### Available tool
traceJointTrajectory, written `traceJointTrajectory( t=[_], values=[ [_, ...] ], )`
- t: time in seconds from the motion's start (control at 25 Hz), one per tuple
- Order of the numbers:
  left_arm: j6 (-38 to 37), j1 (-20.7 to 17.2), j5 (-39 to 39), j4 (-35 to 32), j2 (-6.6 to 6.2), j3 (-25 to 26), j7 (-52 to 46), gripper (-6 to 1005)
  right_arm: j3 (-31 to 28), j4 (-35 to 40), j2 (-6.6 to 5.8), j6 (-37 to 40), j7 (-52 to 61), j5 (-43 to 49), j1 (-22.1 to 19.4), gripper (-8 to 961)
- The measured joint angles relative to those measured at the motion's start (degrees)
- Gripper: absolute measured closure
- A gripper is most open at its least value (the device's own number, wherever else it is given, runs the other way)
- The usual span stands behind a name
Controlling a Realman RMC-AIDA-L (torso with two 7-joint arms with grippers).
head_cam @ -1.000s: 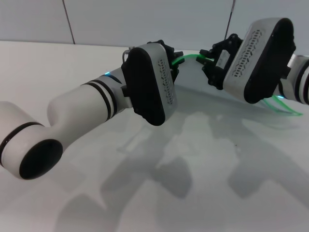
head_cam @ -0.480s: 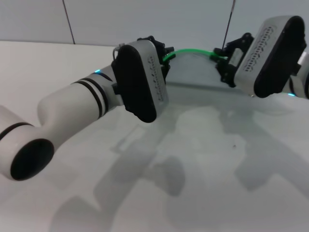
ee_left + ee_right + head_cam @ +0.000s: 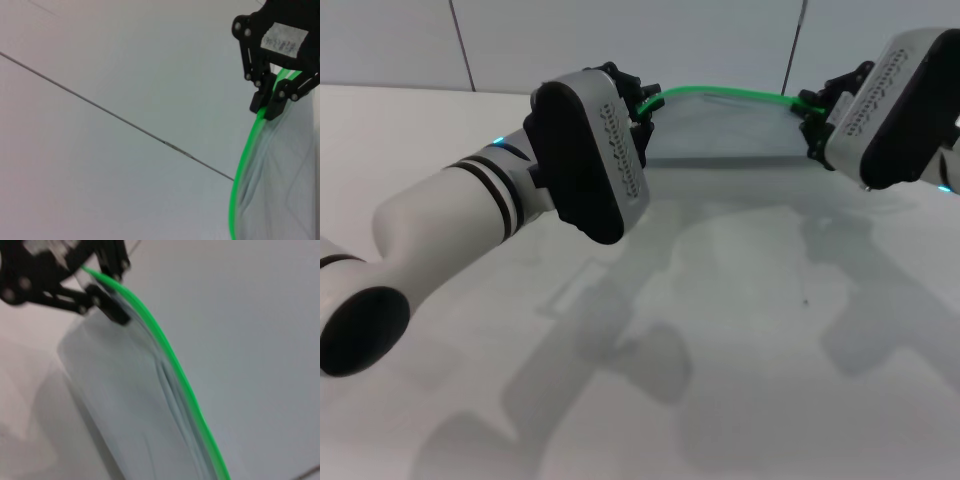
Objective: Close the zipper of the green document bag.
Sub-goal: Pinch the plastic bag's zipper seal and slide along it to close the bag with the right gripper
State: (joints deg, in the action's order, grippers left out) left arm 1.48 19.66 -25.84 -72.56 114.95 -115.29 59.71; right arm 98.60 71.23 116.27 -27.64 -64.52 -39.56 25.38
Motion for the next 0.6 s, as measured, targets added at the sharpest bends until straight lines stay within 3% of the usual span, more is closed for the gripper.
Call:
traceJointTrajectory(
  t=[0.6],
  values=[
    [-0.3,-2.4,0.2,-2.5,-0.25,2.9,0.9,946,-9.1,-2.9,0.01,0.3,0.1,1.8,-0.1,868]
  ],
)
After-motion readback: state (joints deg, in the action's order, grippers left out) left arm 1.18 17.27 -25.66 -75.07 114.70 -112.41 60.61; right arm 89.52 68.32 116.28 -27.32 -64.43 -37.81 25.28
